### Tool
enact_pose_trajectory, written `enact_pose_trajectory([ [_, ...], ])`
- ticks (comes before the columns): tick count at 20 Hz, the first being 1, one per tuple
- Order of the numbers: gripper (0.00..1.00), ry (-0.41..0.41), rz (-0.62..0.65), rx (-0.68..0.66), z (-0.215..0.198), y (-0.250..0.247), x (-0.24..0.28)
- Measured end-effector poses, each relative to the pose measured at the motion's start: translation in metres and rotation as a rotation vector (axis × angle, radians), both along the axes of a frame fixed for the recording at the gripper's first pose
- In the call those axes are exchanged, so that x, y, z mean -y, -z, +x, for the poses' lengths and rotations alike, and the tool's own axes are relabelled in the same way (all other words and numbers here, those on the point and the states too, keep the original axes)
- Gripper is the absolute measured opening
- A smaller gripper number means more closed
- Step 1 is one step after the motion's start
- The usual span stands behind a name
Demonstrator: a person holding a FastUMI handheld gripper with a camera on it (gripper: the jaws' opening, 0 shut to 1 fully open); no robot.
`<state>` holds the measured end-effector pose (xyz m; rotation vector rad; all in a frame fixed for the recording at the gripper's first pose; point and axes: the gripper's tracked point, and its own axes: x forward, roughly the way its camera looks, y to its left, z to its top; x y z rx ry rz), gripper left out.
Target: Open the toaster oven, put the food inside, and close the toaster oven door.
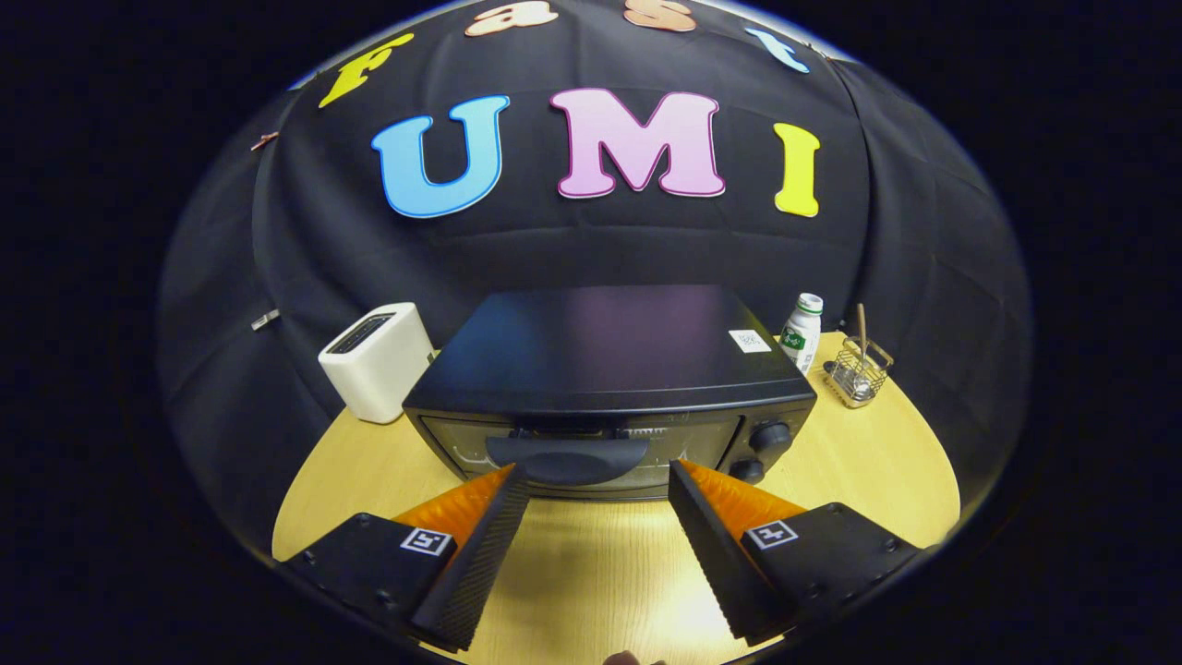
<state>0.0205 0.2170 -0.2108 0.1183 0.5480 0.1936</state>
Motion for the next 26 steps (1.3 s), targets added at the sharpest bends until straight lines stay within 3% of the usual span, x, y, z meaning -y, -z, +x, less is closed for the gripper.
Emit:
enact_pose_trajectory([
  [9, 0.99, -0.027, -0.007, 0.190, 0.008, -0.085, 0.042],
  [26, 0.98, 0.042, 0.057, 0.403, 0.022, -0.204, 0.180],
])
